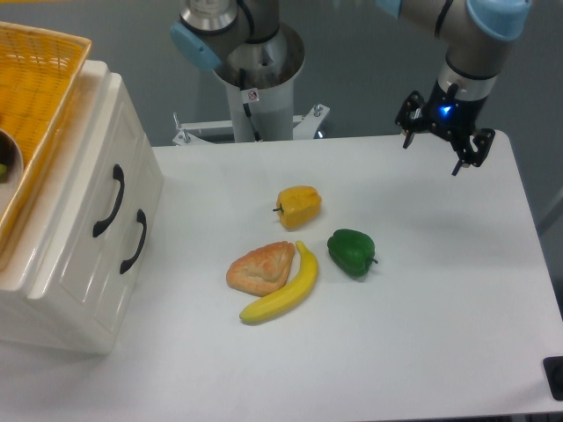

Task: Slide the top white drawer open
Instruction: 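Move the gripper from its raised start pose toward the cabinet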

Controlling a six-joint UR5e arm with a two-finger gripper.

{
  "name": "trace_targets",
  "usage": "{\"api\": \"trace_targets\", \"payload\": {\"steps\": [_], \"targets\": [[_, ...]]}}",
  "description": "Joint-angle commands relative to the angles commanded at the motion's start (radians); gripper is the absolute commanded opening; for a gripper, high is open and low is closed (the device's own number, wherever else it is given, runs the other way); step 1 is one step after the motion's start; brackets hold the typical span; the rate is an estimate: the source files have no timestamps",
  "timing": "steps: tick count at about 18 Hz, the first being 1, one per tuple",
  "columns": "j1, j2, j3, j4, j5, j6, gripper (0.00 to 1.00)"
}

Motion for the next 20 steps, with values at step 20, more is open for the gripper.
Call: {"api": "trace_targets", "payload": {"steps": [20], "targets": [[-0.135, -0.071, 0.032, 0.000, 0.008, -0.333, 1.00]]}}
